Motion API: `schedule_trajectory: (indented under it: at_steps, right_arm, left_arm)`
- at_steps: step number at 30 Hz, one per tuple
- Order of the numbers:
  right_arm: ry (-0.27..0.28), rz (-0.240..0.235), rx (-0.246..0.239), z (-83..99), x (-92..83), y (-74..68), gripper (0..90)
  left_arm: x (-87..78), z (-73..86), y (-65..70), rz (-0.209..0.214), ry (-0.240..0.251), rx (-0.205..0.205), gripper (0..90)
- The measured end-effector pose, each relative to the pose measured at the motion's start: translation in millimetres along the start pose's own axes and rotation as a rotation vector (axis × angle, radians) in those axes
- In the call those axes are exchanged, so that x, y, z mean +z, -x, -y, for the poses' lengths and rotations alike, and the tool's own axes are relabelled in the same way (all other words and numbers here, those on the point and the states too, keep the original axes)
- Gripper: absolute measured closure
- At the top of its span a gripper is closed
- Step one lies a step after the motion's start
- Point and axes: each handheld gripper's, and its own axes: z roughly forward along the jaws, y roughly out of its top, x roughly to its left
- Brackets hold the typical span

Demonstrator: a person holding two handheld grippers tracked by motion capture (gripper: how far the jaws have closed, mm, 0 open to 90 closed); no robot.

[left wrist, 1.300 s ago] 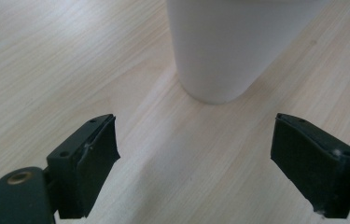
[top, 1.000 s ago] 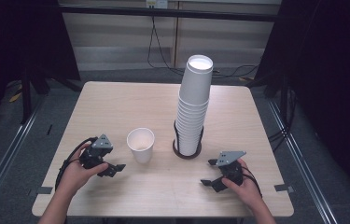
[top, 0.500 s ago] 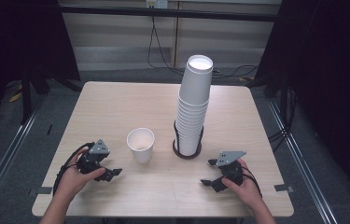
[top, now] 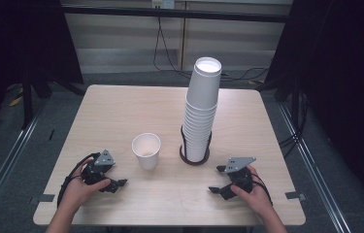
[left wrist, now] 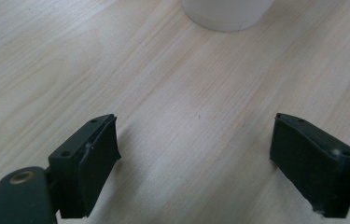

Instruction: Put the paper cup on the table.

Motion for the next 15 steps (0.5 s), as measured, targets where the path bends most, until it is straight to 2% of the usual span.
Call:
schedule_trajectory:
  at_steps: [3, 9, 15]
  right_arm:
    - [0.0, 0.0, -0.001, 0.0, 0.0, 0.1, 15.5]
    - [0.0, 0.0, 0.0, 0.0, 0.0, 0.0, 15.5]
    - [0.001, 0.001, 0.0, 0.0, 0.0, -0.2, 15.6]
  left_arm:
    - [-0.5, 0.4, 0.0, -0.003, -0.004, -0.001, 14.9]
    - [1.1, 5.2, -1.1, 0.005, 0.035, -0.033, 13.2]
    - [3.2, 9.5, -1.1, 0.005, 0.076, -0.028, 10.2]
